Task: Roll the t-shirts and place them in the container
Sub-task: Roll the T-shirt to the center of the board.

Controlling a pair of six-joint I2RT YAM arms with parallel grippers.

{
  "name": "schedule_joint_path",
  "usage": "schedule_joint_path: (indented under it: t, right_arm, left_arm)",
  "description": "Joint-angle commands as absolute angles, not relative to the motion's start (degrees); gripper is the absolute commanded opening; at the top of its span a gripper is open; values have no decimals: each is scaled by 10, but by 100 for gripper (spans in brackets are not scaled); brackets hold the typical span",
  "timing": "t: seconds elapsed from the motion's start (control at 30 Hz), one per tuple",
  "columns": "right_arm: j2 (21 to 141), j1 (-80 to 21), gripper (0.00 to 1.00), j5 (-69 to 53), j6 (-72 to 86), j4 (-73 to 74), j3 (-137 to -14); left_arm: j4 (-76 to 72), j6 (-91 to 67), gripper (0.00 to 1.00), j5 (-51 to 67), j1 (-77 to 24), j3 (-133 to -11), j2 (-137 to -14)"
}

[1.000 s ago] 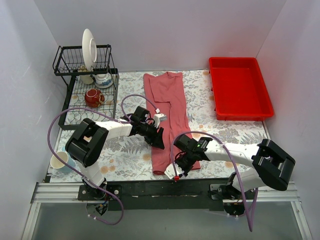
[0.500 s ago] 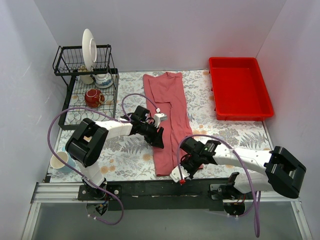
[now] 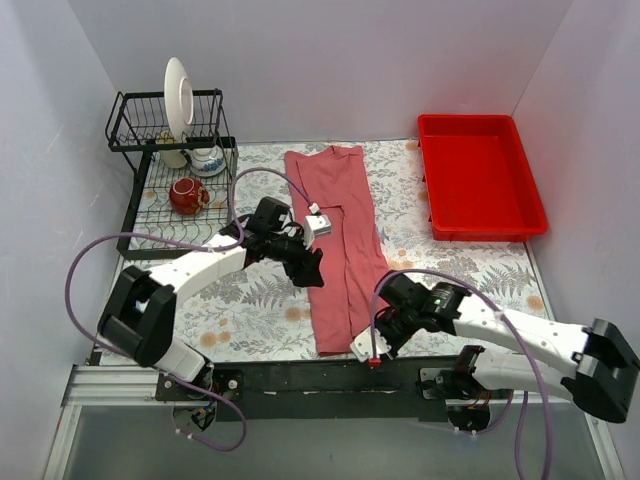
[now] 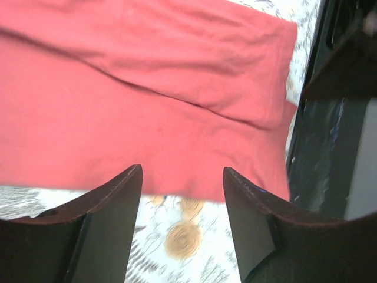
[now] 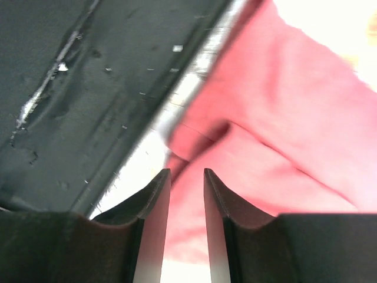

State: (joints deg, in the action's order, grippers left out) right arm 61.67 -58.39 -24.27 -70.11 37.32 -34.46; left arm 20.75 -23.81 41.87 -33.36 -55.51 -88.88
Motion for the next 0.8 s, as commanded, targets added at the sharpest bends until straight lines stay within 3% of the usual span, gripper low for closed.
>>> schedule_joint_path:
  t: [0.0,0.13,0.27,0.43,0.77]
  right_arm:
    - [526,-567,38,-220,-659,430,-363]
    - [506,-489,37,-219,-604,438,-368]
    - [565,-339,37,-255,-524,435,-409]
    - [652,-209,37,-296,-470,429,-468]
    - [699,-137,36,-330,-491,450,-499]
  left_arm:
    - [301,-23,54,397,-337,-506,-810]
    - [291,44,52,404,-371,-471,-778]
    - [249,104,52,374,-488,-410,-736]
    - [238,204,49,368,-554,-372,-736]
    - [143,243,47,333,-599,-323,-785]
